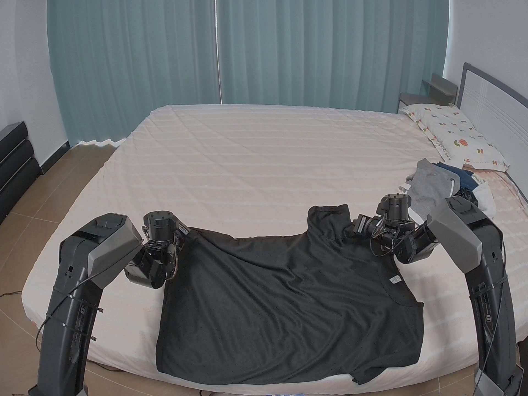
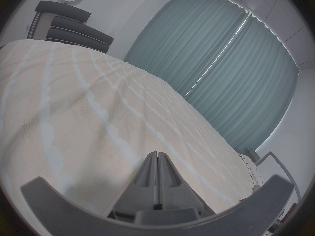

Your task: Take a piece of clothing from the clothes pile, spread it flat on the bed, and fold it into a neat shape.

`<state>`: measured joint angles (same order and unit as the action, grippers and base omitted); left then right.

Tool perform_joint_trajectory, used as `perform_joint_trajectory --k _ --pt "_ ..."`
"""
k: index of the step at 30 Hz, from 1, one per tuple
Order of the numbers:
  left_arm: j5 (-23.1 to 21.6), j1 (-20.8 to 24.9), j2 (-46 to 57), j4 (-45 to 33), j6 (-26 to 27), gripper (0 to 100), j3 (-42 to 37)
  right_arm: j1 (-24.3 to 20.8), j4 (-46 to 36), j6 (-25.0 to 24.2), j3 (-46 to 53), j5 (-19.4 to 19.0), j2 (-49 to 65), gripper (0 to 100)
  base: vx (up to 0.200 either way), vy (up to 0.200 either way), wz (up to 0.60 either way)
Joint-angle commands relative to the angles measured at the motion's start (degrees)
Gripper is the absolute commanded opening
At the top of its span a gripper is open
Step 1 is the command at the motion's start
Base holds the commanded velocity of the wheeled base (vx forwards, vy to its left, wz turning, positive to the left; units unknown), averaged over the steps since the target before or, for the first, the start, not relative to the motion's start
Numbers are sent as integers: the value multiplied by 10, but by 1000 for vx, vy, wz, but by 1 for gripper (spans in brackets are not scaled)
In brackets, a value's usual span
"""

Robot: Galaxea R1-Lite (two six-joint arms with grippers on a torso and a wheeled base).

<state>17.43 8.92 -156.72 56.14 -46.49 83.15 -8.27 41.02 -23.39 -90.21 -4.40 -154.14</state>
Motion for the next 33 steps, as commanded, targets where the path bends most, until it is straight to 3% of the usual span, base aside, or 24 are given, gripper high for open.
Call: perform_joint_trajectory --k 1,11,18,19,24,28,33 --pt "1 0 1 0 0 0 -1 11 -1 -1 -11 8 -1 0 0 0 0" --pt "15 2 3 1 10 0 -1 49 6 -10 -29 23 3 0 0 0 0" --pt "29 7 4 -1 11 0 -4 24 -1 -25 12 19 24 0 0 0 0" --pt "33 7 6 -1 12 0 -8 21 -2 -24 12 19 28 100 0 0 0" --pt "38 12 31 0 27 0 -42 15 -31 -13 43 11 64 100 0 0 0" --pt "38 14 34 1 75 0 -44 18 -53 -8 54 -27 81 100 0 0 0" --pt "39 16 39 -1 95 0 -45 16 -57 2 30 -29 45 100 0 0 0"
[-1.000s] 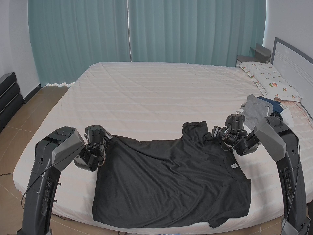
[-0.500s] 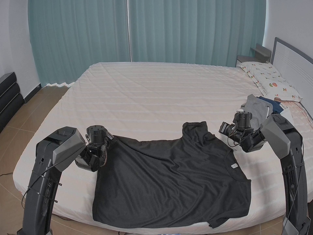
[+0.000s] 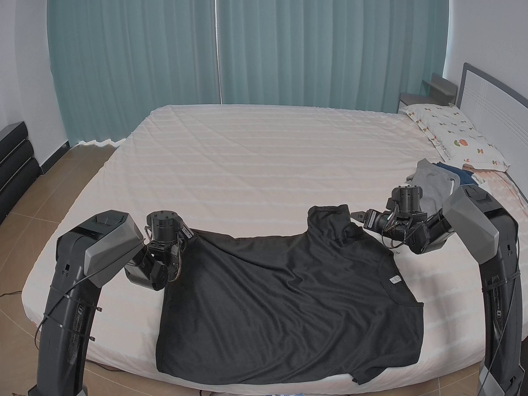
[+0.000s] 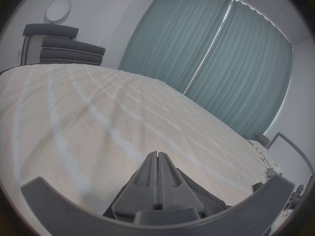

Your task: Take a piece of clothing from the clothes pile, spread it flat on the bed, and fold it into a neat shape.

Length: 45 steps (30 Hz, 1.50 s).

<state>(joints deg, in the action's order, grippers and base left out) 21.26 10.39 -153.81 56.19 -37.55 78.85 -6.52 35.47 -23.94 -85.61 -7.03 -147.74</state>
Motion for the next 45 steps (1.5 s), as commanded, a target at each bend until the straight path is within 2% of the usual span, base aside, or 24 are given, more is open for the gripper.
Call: perform_joint_trajectory --k 1,12,13,19,25,29,33,39,45 --pt "1 2 10 -2 6 0 -2 -2 -2 11 -24 -3 -26 100 0 0 0" --pt "9 8 13 -1 26 0 -1 -25 -26 32 -64 -3 -68 100 0 0 0" --pt "15 8 12 0 32 0 -1 -27 -26 35 -65 -3 -70 0 0 0 0" --pt "19 5 13 -3 41 0 1 -20 -15 30 -69 2 -66 0 0 0 0" --pt "20 -1 11 -6 71 0 16 15 -7 18 -100 27 -64 0 0 0 0" --pt "26 -6 8 -9 73 0 36 37 -6 4 -108 30 -62 0 0 0 0" --pt "26 -9 5 -43 73 0 68 55 -1 -4 -110 35 -62 0 0 0 0" --pt "33 -8 -11 -108 72 0 166 59 42 -3 -112 48 -68 0 0 0 0" --pt "56 -9 -57 -137 72 0 252 57 45 -9 -177 88 -88 0 0 0 0"
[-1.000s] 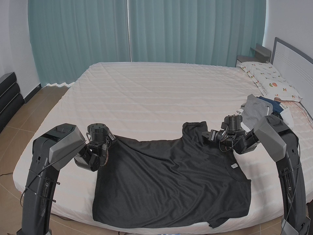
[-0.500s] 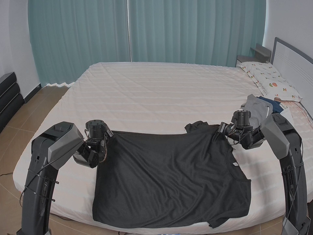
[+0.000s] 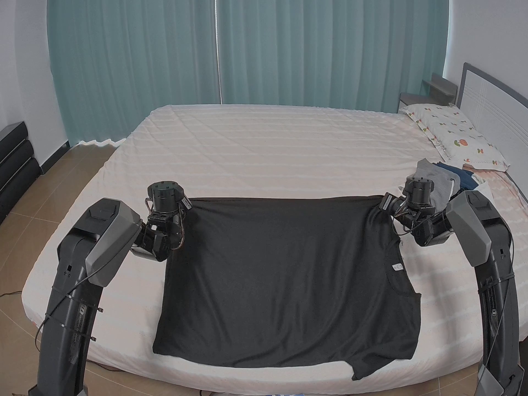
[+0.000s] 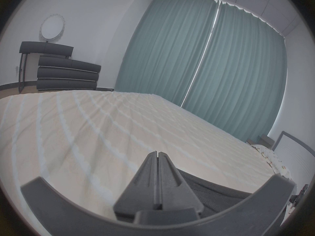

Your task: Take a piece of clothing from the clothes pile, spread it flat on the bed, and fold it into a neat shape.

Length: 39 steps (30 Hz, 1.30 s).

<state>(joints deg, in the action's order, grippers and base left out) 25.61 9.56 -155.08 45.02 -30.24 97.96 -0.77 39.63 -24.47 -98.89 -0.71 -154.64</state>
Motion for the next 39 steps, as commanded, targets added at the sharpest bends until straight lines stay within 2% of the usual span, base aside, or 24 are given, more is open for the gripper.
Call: perform_joint_trajectory --k 1,21,22,24,25,30,36,37,39 --pt "13 -1 -47 -34 -3 0 61 -1 4 -4 -46 26 -21 0 0 0 0" --pt "13 12 -90 -41 -5 0 70 -19 4 2 -46 41 -76 0 0 0 0" --pt "14 12 -94 -41 -5 0 70 -20 4 2 -46 41 -79 100 0 0 0" --pt "13 12 -96 -41 -5 0 69 -20 4 2 -46 42 -80 100 0 0 0" --pt "13 12 -99 -41 -5 100 69 -20 5 1 -46 43 -80 100 0 0 0" --pt "15 12 -99 -39 -2 100 64 -20 -1 2 -28 58 -66 100 0 0 0" --pt "22 6 -70 -39 -5 100 57 -6 -3 -5 49 56 28 100 0 0 0" --pt "23 5 -37 -36 -6 100 25 0 -1 -10 103 55 72 100 0 0 0" --pt "23 4 -13 -29 -10 100 -4 3 -1 -16 137 55 99 100 0 0 0"
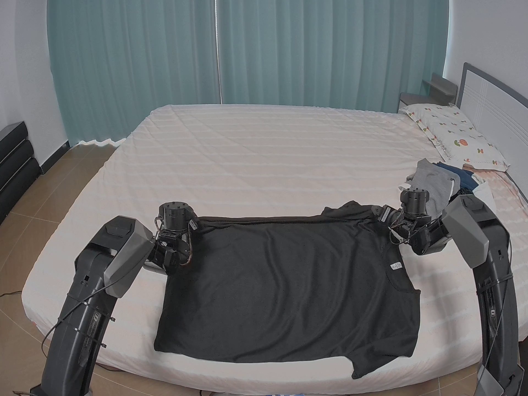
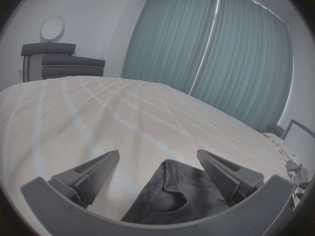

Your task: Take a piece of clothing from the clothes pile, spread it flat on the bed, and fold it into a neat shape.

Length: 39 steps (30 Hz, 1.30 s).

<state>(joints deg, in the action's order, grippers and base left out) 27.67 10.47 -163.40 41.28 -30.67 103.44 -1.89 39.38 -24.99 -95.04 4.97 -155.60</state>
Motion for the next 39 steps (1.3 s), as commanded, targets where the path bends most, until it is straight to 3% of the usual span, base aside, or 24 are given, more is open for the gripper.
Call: perform_joint_trajectory --k 1,5,6,7,10,11,14,19,24,33,39 --pt "3 -6 106 20 -10 100 -104 19 3 -23 148 -10 145 100 0 0 0" --pt "-8 -6 185 43 -11 100 -212 24 24 -59 299 -59 254 100 0 0 0" --pt "-8 -6 185 43 -11 100 -212 24 24 -59 299 -59 254 100 0 0 0" --pt "-9 -6 216 54 -11 100 -257 24 42 -65 377 -69 307 100 0 0 0" --pt "-27 -6 266 71 -9 100 -341 15 63 -65 486 -72 373 100 0 0 0" --pt "-60 -6 299 82 -11 100 -388 6 70 -63 545 -72 409 100 0 0 0" --pt "-92 -6 360 90 -17 100 -471 -28 77 -66 645 -66 480 100 0 0 0" --pt "-122 2 430 93 -73 100 -580 -73 77 -81 773 -60 571 100 0 0 0" --pt "-177 6 497 93 -127 100 -692 -75 77 -155 821 -61 595 100 0 0 0" --pt "-215 16 571 93 -212 100 -794 -123 122 -187 851 -102 578 100 0 0 0" --pt "-230 28 584 93 -231 100 -829 -146 147 -193 822 -111 490 100 0 0 0"
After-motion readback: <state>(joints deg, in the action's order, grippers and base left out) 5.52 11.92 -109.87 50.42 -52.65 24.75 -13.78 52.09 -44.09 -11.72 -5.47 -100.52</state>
